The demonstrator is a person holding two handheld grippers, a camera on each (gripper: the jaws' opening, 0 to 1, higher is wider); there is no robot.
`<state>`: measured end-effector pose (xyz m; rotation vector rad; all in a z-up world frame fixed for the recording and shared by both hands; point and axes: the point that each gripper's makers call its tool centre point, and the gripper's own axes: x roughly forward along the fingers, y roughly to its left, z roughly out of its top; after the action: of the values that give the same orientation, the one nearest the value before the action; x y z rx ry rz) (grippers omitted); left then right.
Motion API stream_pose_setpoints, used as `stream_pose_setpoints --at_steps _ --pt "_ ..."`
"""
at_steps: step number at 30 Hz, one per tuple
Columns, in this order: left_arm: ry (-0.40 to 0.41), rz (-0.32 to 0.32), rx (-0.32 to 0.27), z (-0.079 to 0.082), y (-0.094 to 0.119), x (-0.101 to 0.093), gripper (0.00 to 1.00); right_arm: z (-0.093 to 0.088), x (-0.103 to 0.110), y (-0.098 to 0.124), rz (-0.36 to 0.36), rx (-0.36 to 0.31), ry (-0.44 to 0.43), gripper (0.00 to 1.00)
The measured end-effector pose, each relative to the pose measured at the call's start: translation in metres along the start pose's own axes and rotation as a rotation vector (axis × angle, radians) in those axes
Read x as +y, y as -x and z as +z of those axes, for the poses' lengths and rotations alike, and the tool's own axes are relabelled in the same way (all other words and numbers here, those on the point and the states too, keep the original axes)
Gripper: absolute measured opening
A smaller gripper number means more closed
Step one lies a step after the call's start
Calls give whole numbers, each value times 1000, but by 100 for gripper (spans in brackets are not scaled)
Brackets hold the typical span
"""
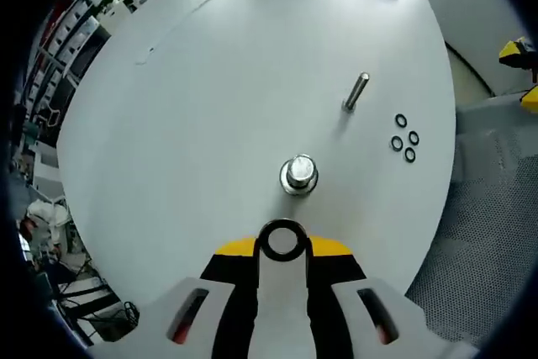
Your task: Place the washer onto the threaded stud by aligning its center hole with the stud, sliding it down to the base, and recovering from edge contact or off-axis alignment until the washer reaches the visible bottom stop.
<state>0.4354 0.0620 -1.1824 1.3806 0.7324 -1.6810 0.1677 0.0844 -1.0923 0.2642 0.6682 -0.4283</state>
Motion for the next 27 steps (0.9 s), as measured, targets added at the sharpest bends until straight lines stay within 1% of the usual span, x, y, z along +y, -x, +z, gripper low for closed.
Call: stream_pose_setpoints --at_steps 1,4,5,6,7,10,14,16,20,24,27 --pt "-8 -2 -8 6 4 -4 18 0 0 0 1 1 2 33" --pt "-25 -6 -19 14 6 -4 18 0 0 0 1 2 2 33" --pt "-31 -7 -20 21 12 -11 18 0 0 0 1 2 2 33" --pt "-49 -5 -23 25 15 -13 18 0 0 0 1 3 3 33" --pt "-58 -4 -24 24 15 -11 18 0 0 0 1 3 3 33" --pt "-75 0 -27 30 19 -11 18 0 0 0 2 3 5 33" --pt "-87 -18 -26 35 21 -18 18 0 -1 -1 1 2 4 33" --pt "-97 -21 -22 35 19 -15 18 0 -1 0 0 1 2 33" --pt "-110 -27 -12 40 15 -20 18 1 -1 0 -2 0 2 33" --pt "-130 -32 -1 46 6 -18 18 1 -2 0 -5 -1 0 33" --pt "-141 -33 5 51 5 -22 18 1 -2 0 -6 -1 0 32"
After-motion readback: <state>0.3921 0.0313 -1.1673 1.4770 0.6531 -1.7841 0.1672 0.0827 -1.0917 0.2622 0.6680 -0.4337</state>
